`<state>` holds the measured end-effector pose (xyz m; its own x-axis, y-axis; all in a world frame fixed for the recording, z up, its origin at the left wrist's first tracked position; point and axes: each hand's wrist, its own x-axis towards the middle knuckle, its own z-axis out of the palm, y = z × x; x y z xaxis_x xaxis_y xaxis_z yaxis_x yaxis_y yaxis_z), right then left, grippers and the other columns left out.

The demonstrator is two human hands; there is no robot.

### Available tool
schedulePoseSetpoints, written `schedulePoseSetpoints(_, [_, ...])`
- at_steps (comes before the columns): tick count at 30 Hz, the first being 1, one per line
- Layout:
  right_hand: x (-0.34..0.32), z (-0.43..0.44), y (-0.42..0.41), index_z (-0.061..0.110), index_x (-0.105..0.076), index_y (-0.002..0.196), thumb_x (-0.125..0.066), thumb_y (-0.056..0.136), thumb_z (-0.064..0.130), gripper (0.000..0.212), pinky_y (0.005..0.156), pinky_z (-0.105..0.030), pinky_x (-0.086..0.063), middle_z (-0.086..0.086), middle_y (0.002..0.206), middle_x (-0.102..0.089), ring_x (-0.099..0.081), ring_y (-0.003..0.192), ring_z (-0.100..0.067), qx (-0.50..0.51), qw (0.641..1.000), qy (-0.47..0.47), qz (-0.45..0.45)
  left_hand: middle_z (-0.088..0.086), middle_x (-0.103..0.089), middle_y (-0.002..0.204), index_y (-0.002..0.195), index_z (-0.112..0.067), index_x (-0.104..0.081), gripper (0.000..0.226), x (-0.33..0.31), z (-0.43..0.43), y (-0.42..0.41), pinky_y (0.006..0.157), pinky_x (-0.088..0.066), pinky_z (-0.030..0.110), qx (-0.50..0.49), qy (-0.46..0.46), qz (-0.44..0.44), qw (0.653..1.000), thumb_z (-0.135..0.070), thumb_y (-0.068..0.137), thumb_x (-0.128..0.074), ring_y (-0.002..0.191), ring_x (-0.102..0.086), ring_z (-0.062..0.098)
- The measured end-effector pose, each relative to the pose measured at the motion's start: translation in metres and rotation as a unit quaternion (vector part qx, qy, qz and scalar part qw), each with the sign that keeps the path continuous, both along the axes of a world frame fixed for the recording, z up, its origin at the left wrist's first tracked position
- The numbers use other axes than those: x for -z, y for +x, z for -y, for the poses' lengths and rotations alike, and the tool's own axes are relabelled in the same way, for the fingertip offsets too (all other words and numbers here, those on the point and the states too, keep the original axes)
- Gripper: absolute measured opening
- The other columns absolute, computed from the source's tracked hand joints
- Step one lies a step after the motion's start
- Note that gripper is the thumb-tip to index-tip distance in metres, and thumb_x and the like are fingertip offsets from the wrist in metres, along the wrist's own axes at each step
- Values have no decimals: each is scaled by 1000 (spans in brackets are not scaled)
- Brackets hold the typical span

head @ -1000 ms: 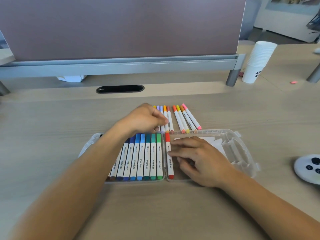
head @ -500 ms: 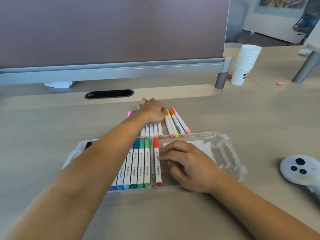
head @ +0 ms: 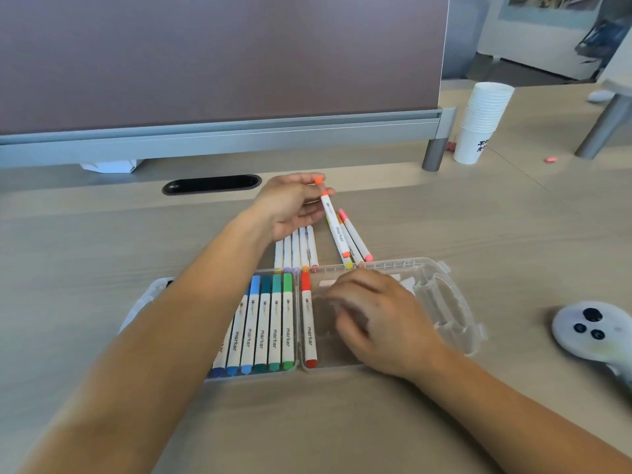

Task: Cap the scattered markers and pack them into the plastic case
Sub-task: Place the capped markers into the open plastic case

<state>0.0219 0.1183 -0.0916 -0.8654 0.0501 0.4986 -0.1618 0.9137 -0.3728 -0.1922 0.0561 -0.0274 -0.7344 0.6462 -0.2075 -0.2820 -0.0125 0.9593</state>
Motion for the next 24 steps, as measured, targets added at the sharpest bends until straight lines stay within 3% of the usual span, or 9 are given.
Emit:
schedulePoseSetpoints(4, [-7, -4, 7, 18, -70, 103, -50, 87, 30, 28, 68, -22, -51, 6, 97, -67, -63, 83, -11, 96, 990, -63, -77, 9, -75, 85, 108, -8, -66, 20, -15, 27, 19, 70, -62, 32, 68, -1, 7, 998, -1, 89, -63, 76, -74, 18])
schedulePoseSetpoints(9, [-6, -13, 9, 14, -72, 103, -52, 88, 19, 26, 68, -23, -51, 4, 97, -67, -65, 82, -13, 60, 990, -59, -112, 9, -75, 83, 108, -6, -66, 22, -12, 46, 42, 66, -61, 29, 135, -75, -20, 988, 0, 86, -66, 72, -73, 15])
schedulePoseSetpoints(14, [-2, -10, 10, 17, -75, 110, -51, 86, 13, 34, 81, -33, -55, 2, 112, -67, -65, 100, -14, -62, 996, 8, -63, 14, -72, 91, 112, -2, -66, 27, 0, 52, 48, 77, -60, 38, 160, -119, 5, 980, 6, 87, -63, 84, -72, 24])
schedulePoseSetpoints(19, [1, -9, 10, 20, -73, 115, -52, 86, 16, 36, 86, -38, -54, 4, 128, -65, -65, 106, -19, -115, 992, 50, 18, 13, -68, 87, 112, 0, -64, 27, 7, 55, 48, 71, -62, 35, 142, -158, -12, 977, 12, 87, -61, 80, -72, 23])
schedulePoseSetpoints(24, [3, -8, 8, 20, -73, 115, -52, 88, 21, 34, 91, -39, -53, 5, 130, -65, -63, 111, -18, -141, 987, 42, 65, 15, -67, 85, 100, 1, -62, 22, 9, 53, 49, 71, -62, 35, 122, -179, -36, 976, 14, 83, -65, 83, -70, 27])
